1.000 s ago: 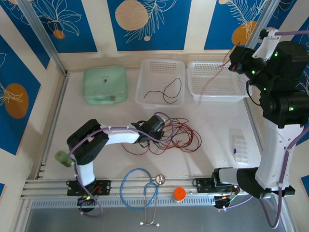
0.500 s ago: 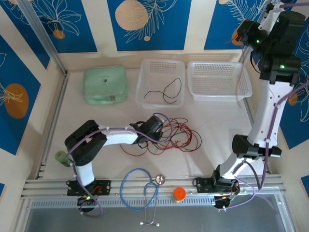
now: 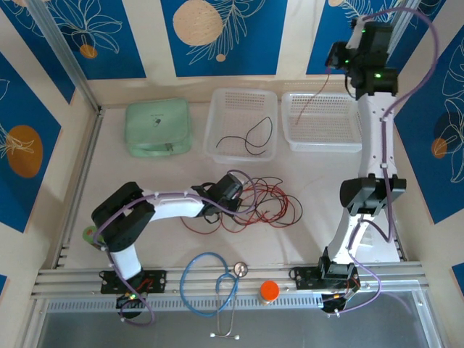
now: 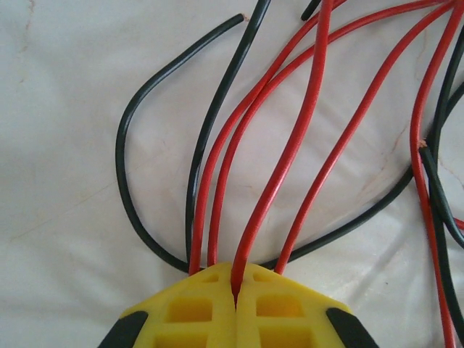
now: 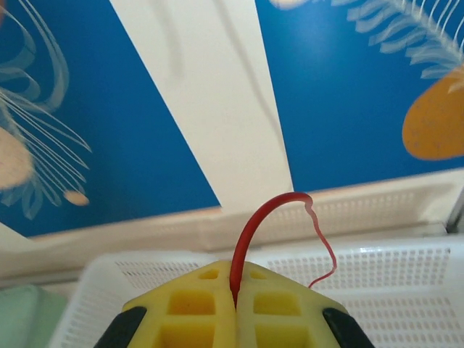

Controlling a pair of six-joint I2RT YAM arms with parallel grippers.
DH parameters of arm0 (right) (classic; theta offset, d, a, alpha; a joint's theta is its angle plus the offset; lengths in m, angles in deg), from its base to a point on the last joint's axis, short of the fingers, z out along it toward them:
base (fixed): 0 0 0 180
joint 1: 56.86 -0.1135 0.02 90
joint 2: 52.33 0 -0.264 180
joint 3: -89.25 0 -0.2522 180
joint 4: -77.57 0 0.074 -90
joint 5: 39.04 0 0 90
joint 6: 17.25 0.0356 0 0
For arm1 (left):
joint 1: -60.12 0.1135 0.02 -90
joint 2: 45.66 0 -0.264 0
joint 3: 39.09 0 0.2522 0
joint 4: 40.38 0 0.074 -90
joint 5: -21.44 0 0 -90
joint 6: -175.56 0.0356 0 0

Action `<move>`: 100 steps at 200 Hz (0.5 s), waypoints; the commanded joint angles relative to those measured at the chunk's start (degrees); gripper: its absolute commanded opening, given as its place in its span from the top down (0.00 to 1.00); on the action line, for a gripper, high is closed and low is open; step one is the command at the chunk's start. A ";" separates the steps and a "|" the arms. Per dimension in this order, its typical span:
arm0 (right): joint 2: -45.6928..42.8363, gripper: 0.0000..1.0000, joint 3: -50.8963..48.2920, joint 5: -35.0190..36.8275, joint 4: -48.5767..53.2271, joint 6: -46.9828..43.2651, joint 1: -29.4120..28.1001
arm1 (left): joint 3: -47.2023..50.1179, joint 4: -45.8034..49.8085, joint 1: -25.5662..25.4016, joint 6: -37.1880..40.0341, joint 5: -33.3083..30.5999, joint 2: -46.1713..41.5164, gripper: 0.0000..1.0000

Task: Untangle the cables

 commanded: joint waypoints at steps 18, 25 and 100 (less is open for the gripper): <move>-1.73 1.00 -15.49 8.68 -7.44 -1.28 -1.39 | 1.00 2.81 0.43 -0.94 -0.23 -4.82 1.00; -2.45 1.00 -18.88 9.48 -8.90 -0.61 -1.40 | 1.04 3.02 0.42 -0.86 -0.28 -5.48 1.00; 6.40 1.00 -28.87 10.06 -6.61 4.79 1.50 | -0.96 3.72 0.30 0.29 1.89 -10.65 1.00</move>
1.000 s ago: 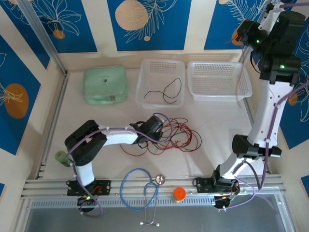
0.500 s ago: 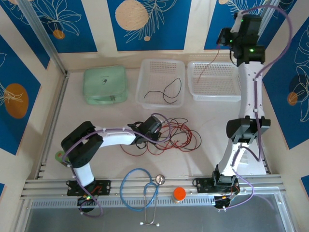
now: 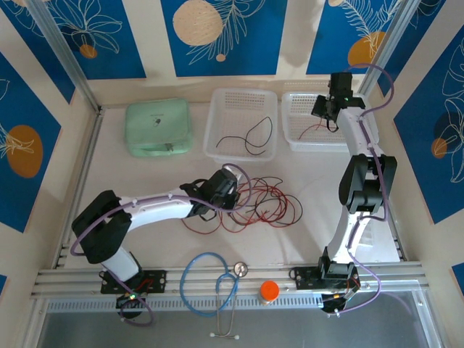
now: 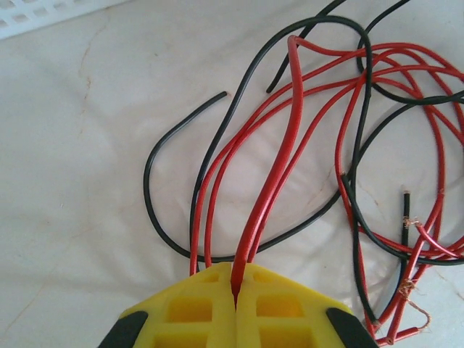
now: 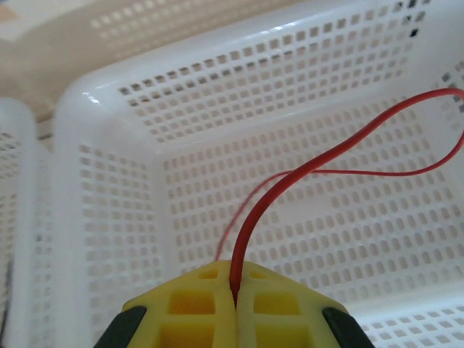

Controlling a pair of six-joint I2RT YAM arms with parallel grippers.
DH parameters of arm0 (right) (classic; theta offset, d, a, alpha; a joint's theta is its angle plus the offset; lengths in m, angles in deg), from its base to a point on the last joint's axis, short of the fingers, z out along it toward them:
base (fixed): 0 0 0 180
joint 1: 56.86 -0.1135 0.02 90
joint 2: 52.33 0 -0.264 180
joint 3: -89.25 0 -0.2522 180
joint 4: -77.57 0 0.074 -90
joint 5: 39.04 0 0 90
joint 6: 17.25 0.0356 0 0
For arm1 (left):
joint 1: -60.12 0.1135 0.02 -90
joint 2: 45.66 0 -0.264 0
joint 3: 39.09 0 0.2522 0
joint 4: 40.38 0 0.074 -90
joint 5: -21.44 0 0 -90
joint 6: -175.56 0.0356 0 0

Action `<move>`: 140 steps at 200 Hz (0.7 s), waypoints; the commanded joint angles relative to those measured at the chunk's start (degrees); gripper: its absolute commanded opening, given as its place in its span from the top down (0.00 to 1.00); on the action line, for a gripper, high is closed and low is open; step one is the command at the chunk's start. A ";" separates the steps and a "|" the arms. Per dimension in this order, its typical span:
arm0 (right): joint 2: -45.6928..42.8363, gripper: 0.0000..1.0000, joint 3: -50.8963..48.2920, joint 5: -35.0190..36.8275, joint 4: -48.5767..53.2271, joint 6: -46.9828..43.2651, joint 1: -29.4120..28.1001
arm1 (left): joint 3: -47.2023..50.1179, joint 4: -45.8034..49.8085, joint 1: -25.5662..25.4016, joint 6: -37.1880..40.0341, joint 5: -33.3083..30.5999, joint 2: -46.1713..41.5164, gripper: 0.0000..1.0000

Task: Untangle the cables

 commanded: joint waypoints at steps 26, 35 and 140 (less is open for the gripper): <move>9.57 0.89 6.85 -0.03 6.17 1.88 0.73 | -1.71 1.31 0.21 0.24 2.48 -3.00 1.00; 10.52 0.78 7.56 -0.56 7.07 1.93 0.73 | -1.71 1.31 0.17 0.24 2.62 -3.58 1.00; -7.95 0.16 -4.84 -5.22 4.72 1.41 -1.75 | -7.28 5.09 -0.31 2.03 8.12 -9.38 1.00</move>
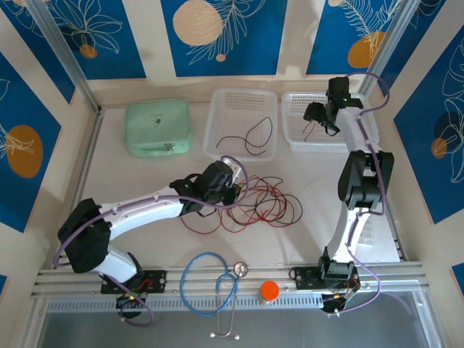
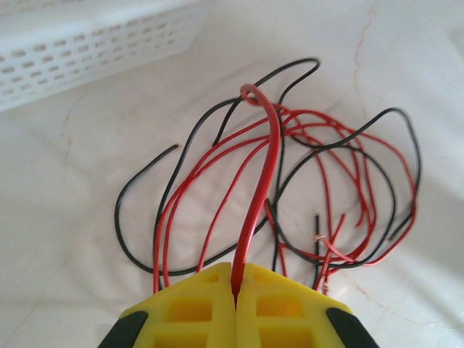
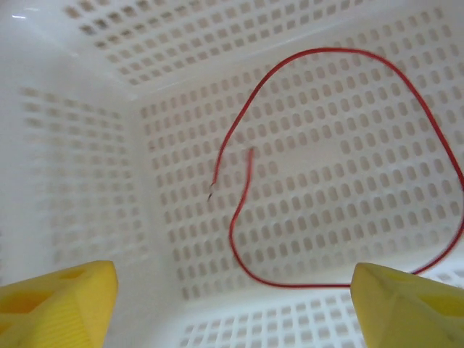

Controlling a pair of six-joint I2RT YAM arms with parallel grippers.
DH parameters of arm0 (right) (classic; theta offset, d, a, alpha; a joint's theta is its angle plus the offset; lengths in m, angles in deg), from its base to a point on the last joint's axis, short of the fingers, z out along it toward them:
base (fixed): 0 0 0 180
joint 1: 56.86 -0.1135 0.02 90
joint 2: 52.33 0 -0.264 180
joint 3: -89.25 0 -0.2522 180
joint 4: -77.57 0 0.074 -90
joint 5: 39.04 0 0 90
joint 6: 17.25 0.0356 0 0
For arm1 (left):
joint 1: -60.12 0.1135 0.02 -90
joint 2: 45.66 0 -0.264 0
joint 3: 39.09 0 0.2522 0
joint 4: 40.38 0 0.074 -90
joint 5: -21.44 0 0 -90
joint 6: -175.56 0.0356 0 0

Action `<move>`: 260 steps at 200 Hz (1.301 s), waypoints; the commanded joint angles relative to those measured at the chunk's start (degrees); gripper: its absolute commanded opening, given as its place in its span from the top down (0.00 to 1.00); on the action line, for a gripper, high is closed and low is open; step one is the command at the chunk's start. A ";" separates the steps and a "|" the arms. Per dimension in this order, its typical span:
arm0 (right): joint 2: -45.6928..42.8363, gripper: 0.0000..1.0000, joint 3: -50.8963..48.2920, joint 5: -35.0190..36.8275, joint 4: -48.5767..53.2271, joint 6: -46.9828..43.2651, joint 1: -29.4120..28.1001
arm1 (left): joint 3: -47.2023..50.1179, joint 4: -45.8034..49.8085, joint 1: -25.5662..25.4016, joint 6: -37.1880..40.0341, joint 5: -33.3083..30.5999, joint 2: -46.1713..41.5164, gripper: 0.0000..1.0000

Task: Untangle the cables

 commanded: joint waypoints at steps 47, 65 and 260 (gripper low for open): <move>-25.51 0.24 -22.35 -9.30 -5.22 1.97 -3.51 | -6.38 4.82 -0.29 2.90 3.78 -4.00 1.00; -32.51 0.25 -29.43 -14.38 -5.63 3.17 -5.41 | -6.42 5.00 -0.31 2.90 3.77 -4.26 1.00; -41.42 0.58 -55.69 -6.44 -9.36 21.40 -29.47 | -3.68 5.11 -0.47 1.62 -1.81 0.37 0.46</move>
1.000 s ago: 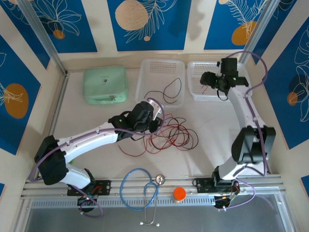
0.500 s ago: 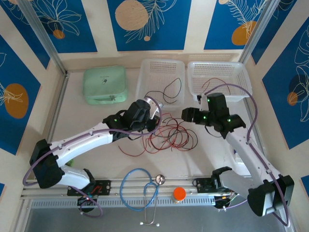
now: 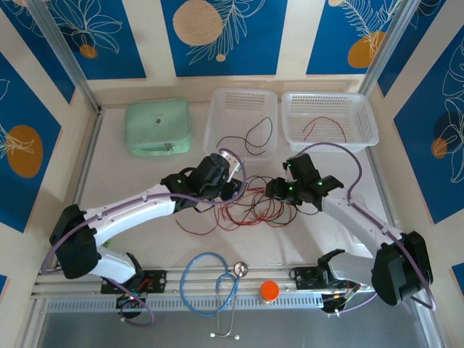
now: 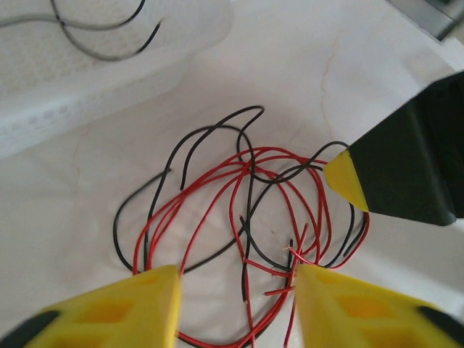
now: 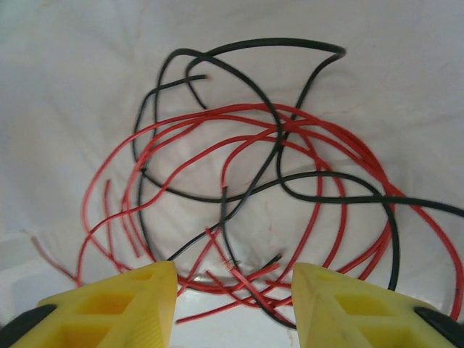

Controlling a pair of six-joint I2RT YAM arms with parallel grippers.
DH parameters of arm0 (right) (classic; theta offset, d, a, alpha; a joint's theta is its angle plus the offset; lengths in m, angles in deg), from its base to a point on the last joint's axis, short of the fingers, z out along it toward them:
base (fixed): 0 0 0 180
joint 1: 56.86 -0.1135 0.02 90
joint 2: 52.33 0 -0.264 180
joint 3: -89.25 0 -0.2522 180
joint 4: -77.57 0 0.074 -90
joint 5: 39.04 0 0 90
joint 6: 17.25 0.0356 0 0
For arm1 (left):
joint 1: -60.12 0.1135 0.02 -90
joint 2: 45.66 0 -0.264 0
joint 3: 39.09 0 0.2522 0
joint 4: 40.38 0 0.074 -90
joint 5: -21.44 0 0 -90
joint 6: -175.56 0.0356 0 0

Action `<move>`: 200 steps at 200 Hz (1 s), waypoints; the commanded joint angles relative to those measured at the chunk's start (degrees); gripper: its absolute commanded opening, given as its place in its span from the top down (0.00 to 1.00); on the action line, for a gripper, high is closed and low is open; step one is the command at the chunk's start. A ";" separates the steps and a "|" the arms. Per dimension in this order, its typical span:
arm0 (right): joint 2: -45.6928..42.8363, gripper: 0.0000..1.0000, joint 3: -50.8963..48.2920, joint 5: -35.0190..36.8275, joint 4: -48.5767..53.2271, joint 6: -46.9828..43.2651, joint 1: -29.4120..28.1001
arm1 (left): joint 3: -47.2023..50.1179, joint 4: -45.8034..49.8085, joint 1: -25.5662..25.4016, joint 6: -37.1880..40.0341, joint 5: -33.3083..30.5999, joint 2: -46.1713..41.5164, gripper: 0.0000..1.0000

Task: Untangle the cables

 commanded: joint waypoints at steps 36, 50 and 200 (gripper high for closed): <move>10.72 0.59 7.49 9.87 -0.01 -1.55 -2.98 | -3.53 3.51 -0.22 0.79 -8.23 12.62 0.39; 13.59 0.59 9.38 11.31 0.44 -2.30 -3.80 | -5.02 5.37 -0.22 0.87 -10.40 16.13 0.36; 28.61 0.98 16.46 20.30 -3.03 -5.28 -5.59 | -1.58 5.09 0.27 -0.18 -13.40 17.02 1.00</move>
